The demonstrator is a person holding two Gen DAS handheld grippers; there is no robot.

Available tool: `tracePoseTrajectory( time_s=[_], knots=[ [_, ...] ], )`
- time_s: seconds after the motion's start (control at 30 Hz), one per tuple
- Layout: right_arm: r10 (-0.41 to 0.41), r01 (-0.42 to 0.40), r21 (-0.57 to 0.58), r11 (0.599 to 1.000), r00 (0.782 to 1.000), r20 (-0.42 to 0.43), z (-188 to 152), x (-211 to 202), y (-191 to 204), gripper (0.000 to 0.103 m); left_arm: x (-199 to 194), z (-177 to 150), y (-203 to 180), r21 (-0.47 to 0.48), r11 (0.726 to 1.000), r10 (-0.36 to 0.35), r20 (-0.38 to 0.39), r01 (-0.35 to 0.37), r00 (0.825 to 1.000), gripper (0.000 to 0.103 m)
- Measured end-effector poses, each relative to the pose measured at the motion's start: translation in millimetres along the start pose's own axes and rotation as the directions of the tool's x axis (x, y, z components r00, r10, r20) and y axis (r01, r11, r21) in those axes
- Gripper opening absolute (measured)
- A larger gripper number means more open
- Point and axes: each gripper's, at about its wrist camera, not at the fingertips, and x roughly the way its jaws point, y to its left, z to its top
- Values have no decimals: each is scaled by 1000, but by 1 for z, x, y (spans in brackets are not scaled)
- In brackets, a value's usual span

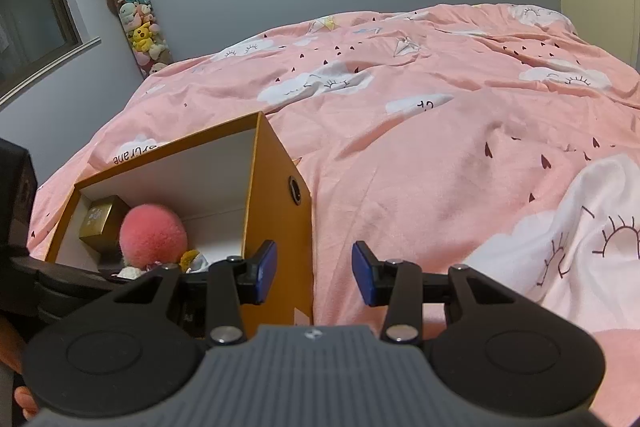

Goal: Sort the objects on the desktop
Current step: 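Lower the white tube upright into the box and open the left tool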

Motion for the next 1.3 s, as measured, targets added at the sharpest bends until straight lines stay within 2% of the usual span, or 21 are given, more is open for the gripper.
tracePoseTrajectory(
  time_s=[0.2, 0.33, 0.47, 0.53, 0.73, 0.83, 0.97, 1.03, 1.17, 1.3],
  knots=[
    [-1, 1, -4, 1000, 1000, 1, -1, 0, 1, 45, -1, 0, 9, -31, 999, -6, 0, 6, 1000, 30],
    [-3, 3, 0, 1000, 1000, 2, -1, -1, 1, 45, -6, -2, -4, 54, 994, 96, 13, -96, 995, 27],
    [-3, 3, -2, 1000, 1000, 2, -1, -1, 1, 45, -5, -3, -10, 81, 990, 118, 13, -119, 993, 27],
    [-1, 1, -3, 1000, 1000, 3, 0, 0, 1, 45, -3, -1, -7, 60, 993, 103, 4, -103, 995, 26],
    [-2, 2, -4, 1000, 1000, 3, 0, 0, 1, 45, 1, 2, 15, -58, 998, -2, -14, 1, 1000, 26],
    [-2, 2, -4, 1000, 1000, 3, 0, -1, 1, 45, 8, 2, 26, -131, 989, -76, -28, 72, 997, 26],
    [-2, 2, -3, 1000, 1000, 2, 0, 0, 0, 45, 12, 1, 42, -205, 971, -131, -32, 122, 991, 26],
    [-3, 3, -5, 1000, 1000, 1, 0, 0, 1, 45, 11, 3, 38, -186, 977, -109, -38, 100, 993, 25],
    [-5, 5, -4, 1000, 1000, 4, 0, -1, 0, 45, 5, 3, 13, -59, 998, 11, -25, -12, 1000, 25],
    [-5, 5, -4, 1000, 1000, 4, -1, -1, 0, 45, -4, 1, 3, -10, 1000, 18, 4, -18, 1000, 25]
  ],
)
